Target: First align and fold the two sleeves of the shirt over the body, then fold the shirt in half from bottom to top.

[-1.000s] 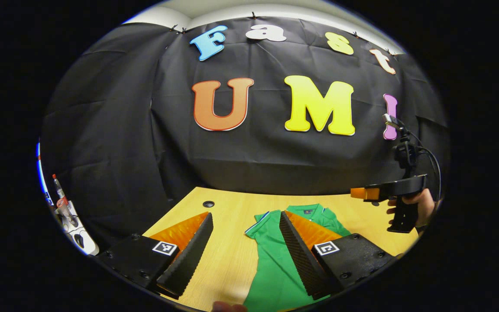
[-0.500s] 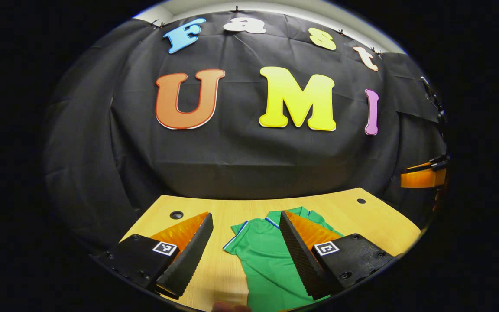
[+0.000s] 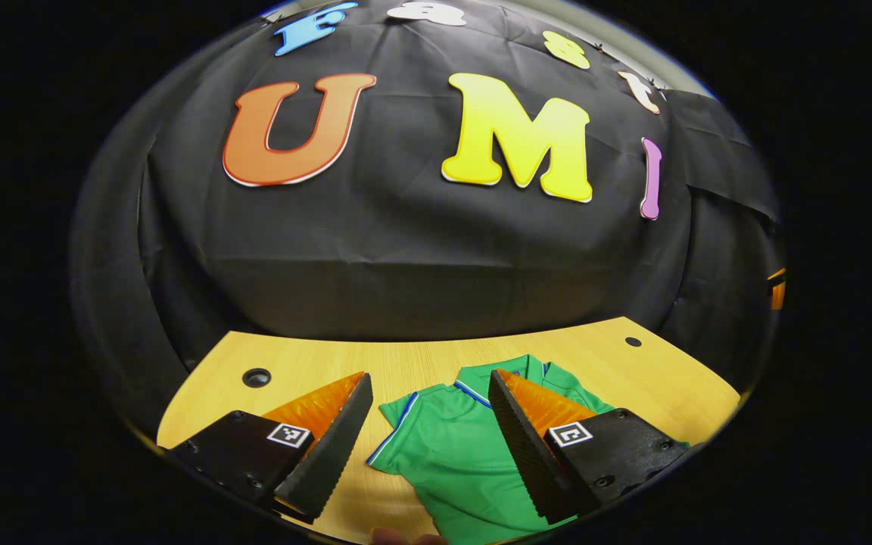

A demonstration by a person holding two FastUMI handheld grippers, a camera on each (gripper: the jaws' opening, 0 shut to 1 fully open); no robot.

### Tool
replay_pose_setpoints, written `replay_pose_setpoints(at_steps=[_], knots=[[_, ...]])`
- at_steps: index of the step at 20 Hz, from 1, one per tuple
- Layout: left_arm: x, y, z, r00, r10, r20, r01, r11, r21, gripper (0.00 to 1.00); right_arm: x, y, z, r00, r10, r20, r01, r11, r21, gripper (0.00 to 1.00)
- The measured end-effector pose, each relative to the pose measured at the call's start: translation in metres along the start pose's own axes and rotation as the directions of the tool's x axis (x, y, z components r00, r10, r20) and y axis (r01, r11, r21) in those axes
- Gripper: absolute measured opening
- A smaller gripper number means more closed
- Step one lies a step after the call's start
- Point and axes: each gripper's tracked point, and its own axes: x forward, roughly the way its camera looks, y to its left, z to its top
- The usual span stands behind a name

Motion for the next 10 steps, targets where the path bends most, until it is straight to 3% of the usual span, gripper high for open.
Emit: replay_pose_setpoints(at_steps=[9, 10], knots=[[0.074, 0.036, -0.070, 0.988, -0.027, -0.153, 0.030, 0.999, 0.018, 0.98, 0.010, 0.000, -0.037, 0.996, 0.018, -0.087, -0.016, 1.000, 0.017, 0.80], [0.080, 0.040, -0.074, 0.987, -0.023, -0.159, 0.028, 0.999, 0.026, 0.99, 0.012, -0.001, -0.041, 0.995, 0.018, -0.101, -0.015, 0.999, 0.037, 0.84]])
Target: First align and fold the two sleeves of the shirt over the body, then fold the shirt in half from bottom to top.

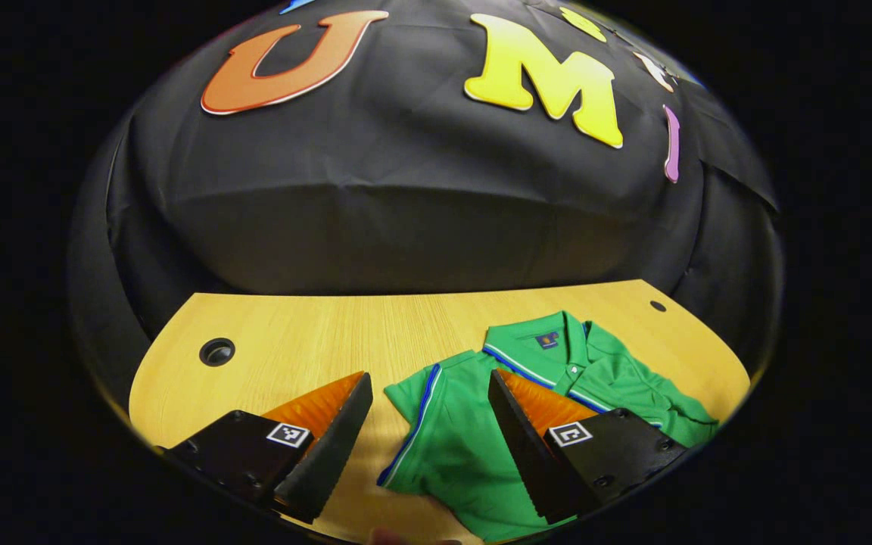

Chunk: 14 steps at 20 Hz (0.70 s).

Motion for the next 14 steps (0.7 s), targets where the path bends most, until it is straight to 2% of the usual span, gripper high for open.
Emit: replay_pose_setpoints(at_steps=[4, 10, 12, 14], knots=[[0.021, 0.001, -0.024, 0.997, -0.034, -0.070, 0.035, 0.999, 0.023, 0.89, 0.008, -0.007, -0.011, 1.000, -0.008, -0.029, 0.010, 0.998, 0.060, 0.84], [0.037, 0.005, -0.047, 0.989, -0.040, -0.141, 0.044, 0.999, 0.027, 0.85, 0.014, -0.008, -0.016, 0.999, -0.006, -0.049, 0.010, 0.997, 0.078, 0.83], [0.038, 0.005, -0.045, 0.990, -0.047, -0.132, 0.050, 0.999, 0.020, 0.83, 0.017, -0.010, -0.016, 0.999, -0.007, -0.050, 0.012, 0.995, 0.098, 0.83], [0.035, 0.007, -0.049, 0.988, -0.044, -0.150, 0.046, 0.999, 0.010, 0.76, 0.019, -0.012, -0.018, 0.998, -0.008, -0.057, 0.015, 0.993, 0.119, 0.84]])
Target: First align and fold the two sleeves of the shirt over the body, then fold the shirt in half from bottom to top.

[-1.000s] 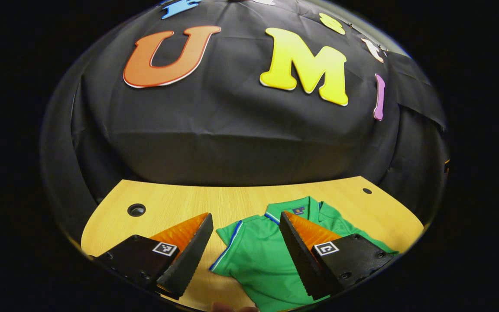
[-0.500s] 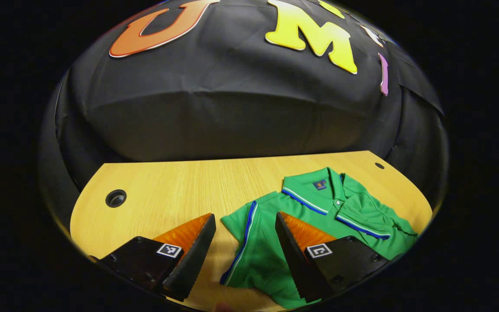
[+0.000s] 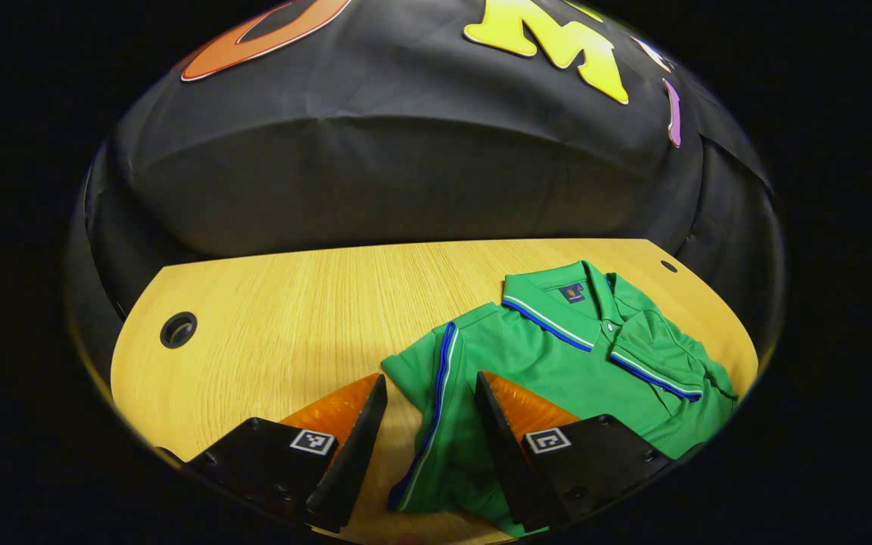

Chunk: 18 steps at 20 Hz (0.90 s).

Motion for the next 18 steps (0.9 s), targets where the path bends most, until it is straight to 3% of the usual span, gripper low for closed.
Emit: replay_pose_setpoints(at_steps=[4, 6, 8, 9, 11, 14, 18], knots=[[-0.001, -0.001, -0.007, 0.999, 0.032, -0.026, -0.032, 0.999, 0.009, 0.56, 0.003, -0.001, -0.001, 1.000, -0.002, -0.002, 0.002, 1.000, 0.019, 0.83], [-0.001, -0.002, -0.008, 0.998, 0.062, -0.016, -0.061, 0.996, 0.069, 0.67, 0.004, -0.001, -0.003, 1.000, -0.003, -0.003, 0.003, 1.000, 0.021, 0.84], [-0.001, -0.010, -0.007, 0.998, 0.063, -0.015, -0.061, 0.993, 0.100, 0.55, 0.005, -0.003, -0.007, 1.000, -0.006, -0.006, 0.006, 1.000, 0.026, 0.84], [-0.003, -0.012, -0.005, 0.997, 0.075, -0.008, -0.074, 0.993, 0.093, 0.34, 0.005, -0.004, -0.010, 1.000, -0.006, -0.012, 0.006, 0.999, 0.031, 0.84], [-0.003, -0.010, -0.002, 0.996, 0.084, 0.011, -0.084, 0.995, 0.059, 0.06, 0.005, -0.009, -0.010, 1.000, -0.009, -0.011, 0.009, 0.999, 0.047, 0.83], [-0.011, -0.007, 0.008, 0.995, 0.092, 0.039, -0.093, 0.995, 0.033, 0.03, 0.004, -0.019, -0.009, 1.000, -0.019, 0.003, 0.019, 0.997, 0.069, 0.83], [-0.025, -0.013, 0.031, 0.994, 0.096, 0.053, -0.101, 0.991, 0.083, 0.03, 0.006, -0.021, -0.013, 1.000, -0.007, -0.004, 0.007, 0.993, 0.121, 0.84]])
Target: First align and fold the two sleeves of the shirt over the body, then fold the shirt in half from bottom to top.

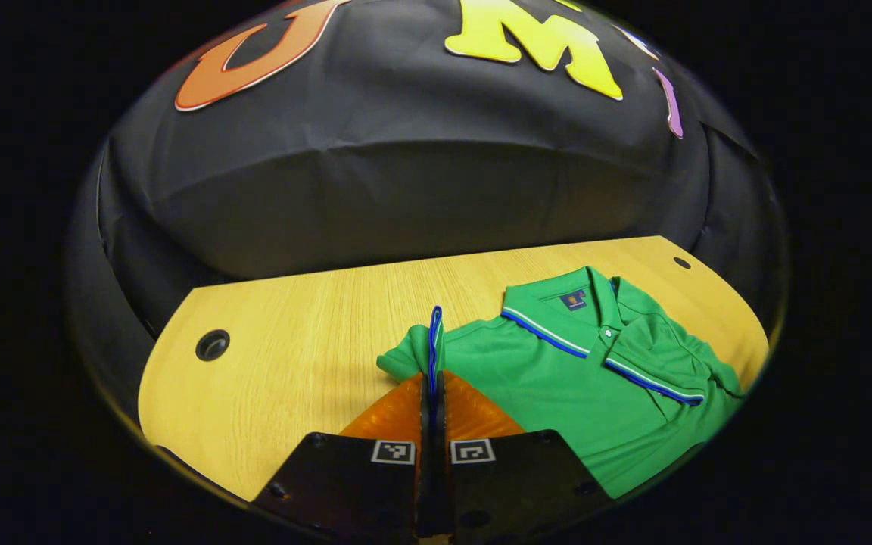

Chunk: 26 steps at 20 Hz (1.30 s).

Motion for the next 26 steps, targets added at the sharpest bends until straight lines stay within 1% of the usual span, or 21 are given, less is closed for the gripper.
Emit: replay_pose_setpoints(at_steps=[4, 8, 11, 14, 17, 18, 19, 20, 21, 22, 23, 24, 26], knots=[[-0.015, -0.009, 0.026, 1.000, 0.009, 0.017, -0.009, 1.000, 0.013, 0.03, -0.004, 0.006, 0.000, 1.000, 0.027, 0.008, -0.027, 1.000, 0.008, 0.84], [-0.027, -0.027, 0.042, 1.000, 0.014, 0.004, -0.015, 0.999, 0.053, 0.03, -0.012, -0.004, 0.003, 0.999, 0.027, 0.034, -0.028, 0.999, 0.026, 0.83], [-0.035, -0.048, 0.052, 0.999, 0.025, -0.024, -0.023, 0.995, 0.093, 0.03, -0.019, -0.018, -0.001, 0.999, 0.016, 0.043, -0.019, 0.997, 0.070, 0.83], [-0.040, -0.080, 0.057, 0.999, 0.003, -0.038, 0.000, 0.996, 0.085, 0.03, -0.025, -0.033, -0.005, 0.999, 0.004, 0.049, -0.011, 0.990, 0.137, 0.83], [-0.040, -0.109, 0.055, 0.998, -0.014, -0.063, 0.017, 0.998, 0.059, 0.03, -0.031, -0.048, -0.006, 0.998, -0.016, 0.066, 0.005, 0.986, 0.166, 0.83], [-0.040, -0.119, 0.051, 0.997, -0.020, -0.072, 0.024, 0.998, 0.055, 0.03, -0.034, -0.052, -0.006, 0.997, -0.024, 0.070, 0.011, 0.985, 0.171, 0.80], [-0.039, -0.127, 0.049, 0.997, -0.026, -0.079, 0.030, 0.998, 0.054, 0.03, -0.034, -0.056, -0.007, 0.997, -0.029, 0.074, 0.015, 0.984, 0.178, 0.84], [-0.038, -0.138, 0.043, 0.995, -0.039, -0.089, 0.044, 0.998, 0.048, 0.03, -0.035, -0.058, -0.007, 0.997, -0.033, 0.075, 0.019, 0.982, 0.185, 0.84], [-0.037, -0.153, 0.036, 0.992, -0.074, -0.103, 0.077, 0.997, 0.030, 0.04, -0.035, -0.060, -0.009, 0.997, -0.035, 0.073, 0.021, 0.982, 0.190, 0.84], [-0.039, -0.166, 0.030, 0.988, -0.112, -0.109, 0.115, 0.993, 0.017, 0.05, -0.035, -0.062, -0.011, 0.997, -0.038, 0.070, 0.024, 0.981, 0.191, 0.80], [-0.040, -0.177, 0.024, 0.982, -0.143, -0.119, 0.145, 0.989, 0.007, 0.16, -0.035, -0.062, -0.012, 0.997, -0.036, 0.065, 0.023, 0.981, 0.190, 0.80], [-0.042, -0.183, 0.020, 0.980, -0.155, -0.124, 0.158, 0.987, 0.013, 0.37, -0.035, -0.061, -0.013, 0.997, -0.034, 0.063, 0.022, 0.982, 0.185, 0.80], [-0.050, -0.182, 0.014, 0.982, -0.144, -0.122, 0.150, 0.988, 0.039, 0.79, -0.031, -0.059, -0.011, 0.997, -0.031, 0.067, 0.019, 0.985, 0.169, 0.80]])
